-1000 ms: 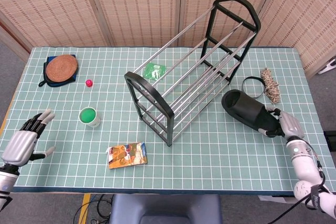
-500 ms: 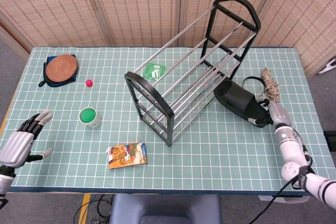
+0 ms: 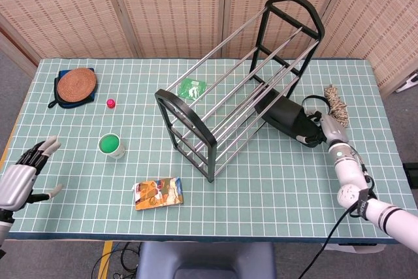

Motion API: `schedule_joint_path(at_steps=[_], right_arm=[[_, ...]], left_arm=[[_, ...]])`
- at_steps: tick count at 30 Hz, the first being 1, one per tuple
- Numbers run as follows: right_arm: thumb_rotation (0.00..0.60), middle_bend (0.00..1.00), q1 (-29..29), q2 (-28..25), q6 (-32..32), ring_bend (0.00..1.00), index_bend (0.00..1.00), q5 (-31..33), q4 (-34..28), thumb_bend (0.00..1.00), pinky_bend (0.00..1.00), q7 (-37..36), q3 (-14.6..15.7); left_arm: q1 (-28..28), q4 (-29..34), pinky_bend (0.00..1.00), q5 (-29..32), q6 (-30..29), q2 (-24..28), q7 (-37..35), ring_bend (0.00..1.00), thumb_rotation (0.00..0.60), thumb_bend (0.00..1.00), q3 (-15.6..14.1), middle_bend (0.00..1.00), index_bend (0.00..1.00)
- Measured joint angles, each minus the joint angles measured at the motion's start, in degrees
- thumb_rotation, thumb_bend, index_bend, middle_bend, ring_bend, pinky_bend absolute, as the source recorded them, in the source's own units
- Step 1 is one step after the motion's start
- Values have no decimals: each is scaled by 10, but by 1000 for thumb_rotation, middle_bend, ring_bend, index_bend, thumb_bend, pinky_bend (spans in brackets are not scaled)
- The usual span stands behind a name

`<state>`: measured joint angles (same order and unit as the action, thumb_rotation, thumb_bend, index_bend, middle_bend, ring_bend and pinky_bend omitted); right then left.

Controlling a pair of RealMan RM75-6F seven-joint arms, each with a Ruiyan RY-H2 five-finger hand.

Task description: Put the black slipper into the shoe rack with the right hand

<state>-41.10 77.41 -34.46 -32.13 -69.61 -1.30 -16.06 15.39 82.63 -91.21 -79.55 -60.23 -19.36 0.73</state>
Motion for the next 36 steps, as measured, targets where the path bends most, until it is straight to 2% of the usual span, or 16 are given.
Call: schedule_joint_path(at_steps=[9,19,36], right_arm=[[600,250,-23,29,18,197,269,13,39,203,303,-2,-5],[600,250,-67,85,54,197,269,25,135,204,303,-5,-15],[600,250,-105,127,98,197,269,13,214,204,303,-16,-24]], left_arm=[[-7,-3,108,-6,-15,8,-25,0,600,262,-1,22,0],[-15,-10,107,-17,-37,16,-53,0,600,262,-3,22,0],[-28,-14,108,-15,-60,20,-59,0,600,262,2,22,0]])
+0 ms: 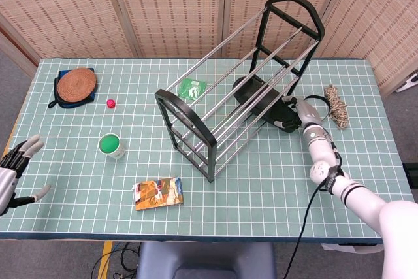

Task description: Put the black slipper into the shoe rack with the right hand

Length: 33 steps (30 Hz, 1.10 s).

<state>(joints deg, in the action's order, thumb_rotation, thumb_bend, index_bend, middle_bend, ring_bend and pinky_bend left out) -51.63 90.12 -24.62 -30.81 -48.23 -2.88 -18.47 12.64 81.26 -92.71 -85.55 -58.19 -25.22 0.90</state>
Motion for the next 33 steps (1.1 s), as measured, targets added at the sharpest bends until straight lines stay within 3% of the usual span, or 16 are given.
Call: schedule_joint_path(at_steps=[11,23,33], right_arm=[[600,242,-12,25,28,197,269,-13,47,203,303,-16,-4],[600,111,-25,51,49,174,231,-49,90,190,302,-40,-14],[600,64,-18,40,32,130,176,-74,62,186,267,-49,-19]], left_arm=[[-6,-1,108,0,-9,3,-6,0,600,262,1,22,0],[-12,-3,108,-2,-19,6,-19,0,600,261,2,22,0],[-11,-5,108,-2,-16,5,-17,0,600,262,3,22,0]])
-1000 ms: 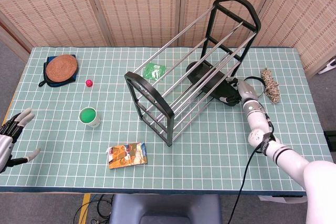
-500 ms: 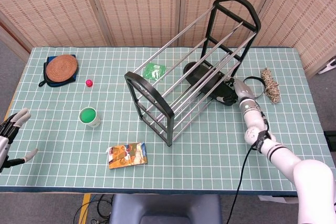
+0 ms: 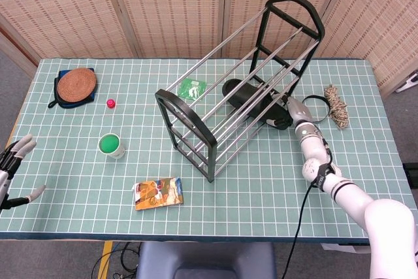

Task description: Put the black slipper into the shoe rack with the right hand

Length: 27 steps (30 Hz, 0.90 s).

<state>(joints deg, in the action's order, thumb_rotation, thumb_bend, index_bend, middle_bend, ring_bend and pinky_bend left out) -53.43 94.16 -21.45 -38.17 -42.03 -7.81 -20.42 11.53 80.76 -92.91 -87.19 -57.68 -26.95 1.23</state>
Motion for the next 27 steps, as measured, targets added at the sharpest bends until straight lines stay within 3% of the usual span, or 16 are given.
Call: schedule_joint_path(at_steps=[14,27], right_arm=[[600,26,24,-56,-61,79,111,12,-121,183,213,27,13],[600,0,17,-62,-50,8,0,26,-128,183,140,41,28]], left_arm=[[1,4,108,2,4,-2,11,0,600,262,2,22,9],[-1,-1,108,2,0,-2,2,0,600,262,3,22,12]])
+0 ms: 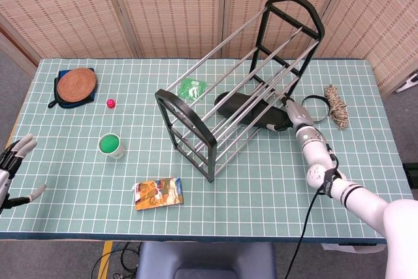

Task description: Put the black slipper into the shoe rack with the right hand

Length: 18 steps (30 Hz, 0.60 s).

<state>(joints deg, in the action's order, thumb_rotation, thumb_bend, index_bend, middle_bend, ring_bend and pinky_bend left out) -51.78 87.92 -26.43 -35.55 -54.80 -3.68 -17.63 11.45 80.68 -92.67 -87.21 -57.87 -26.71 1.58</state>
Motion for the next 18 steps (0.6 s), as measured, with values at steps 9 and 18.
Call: schedule_joint_path(at_steps=[9,18], right_arm=[[600,0,28,-55,-79,7,0,-2,-127,183,139,30,18],[600,0,59,-94,-104,7,0,2,-174,183,140,35,30]], left_arm=[[3,4,108,3,6,-4,15,0,600,262,2,22,12],[5,17,108,8,15,-9,44,0,600,262,3,22,12]])
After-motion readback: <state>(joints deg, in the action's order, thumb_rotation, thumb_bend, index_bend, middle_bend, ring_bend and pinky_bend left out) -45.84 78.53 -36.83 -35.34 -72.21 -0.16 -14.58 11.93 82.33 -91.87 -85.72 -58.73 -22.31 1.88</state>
